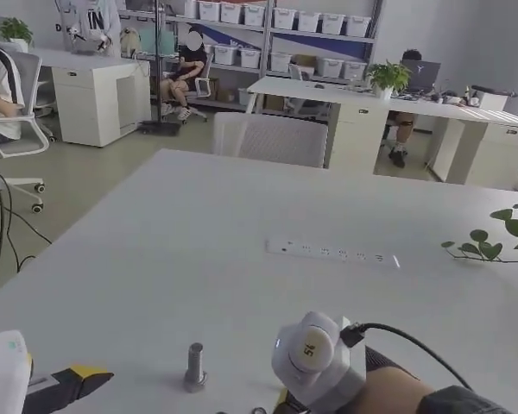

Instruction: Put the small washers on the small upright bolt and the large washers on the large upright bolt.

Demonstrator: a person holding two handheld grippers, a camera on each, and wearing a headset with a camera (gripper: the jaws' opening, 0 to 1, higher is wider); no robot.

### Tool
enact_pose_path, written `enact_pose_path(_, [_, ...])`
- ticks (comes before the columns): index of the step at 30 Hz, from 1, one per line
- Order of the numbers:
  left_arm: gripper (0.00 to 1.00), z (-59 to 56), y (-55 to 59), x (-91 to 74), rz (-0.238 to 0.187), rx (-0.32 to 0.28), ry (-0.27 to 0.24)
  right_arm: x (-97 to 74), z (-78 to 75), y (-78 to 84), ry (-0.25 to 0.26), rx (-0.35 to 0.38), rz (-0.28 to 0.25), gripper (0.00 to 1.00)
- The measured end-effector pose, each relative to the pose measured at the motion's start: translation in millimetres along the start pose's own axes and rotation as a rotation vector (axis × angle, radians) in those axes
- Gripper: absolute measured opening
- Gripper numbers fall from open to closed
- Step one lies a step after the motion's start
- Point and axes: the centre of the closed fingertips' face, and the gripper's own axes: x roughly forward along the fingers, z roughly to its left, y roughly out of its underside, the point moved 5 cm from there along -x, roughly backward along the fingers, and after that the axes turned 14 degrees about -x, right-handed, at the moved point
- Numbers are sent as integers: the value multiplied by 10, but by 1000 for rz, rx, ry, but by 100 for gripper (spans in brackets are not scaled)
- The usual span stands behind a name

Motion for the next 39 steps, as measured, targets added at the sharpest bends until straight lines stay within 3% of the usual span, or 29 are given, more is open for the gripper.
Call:
enact_pose_path(14, [96,4,-5,0,-2,-1,1,61,-20,-14,-13,-29,52,30])
enact_pose_path(29, [96,12,-2,2,-8,-6,1,76,-70,-8,-23,19,62,27])
enact_pose_path(39, [96,8,-9,4,-12,-7,5,75,-63,-18,-30,9,82,25])
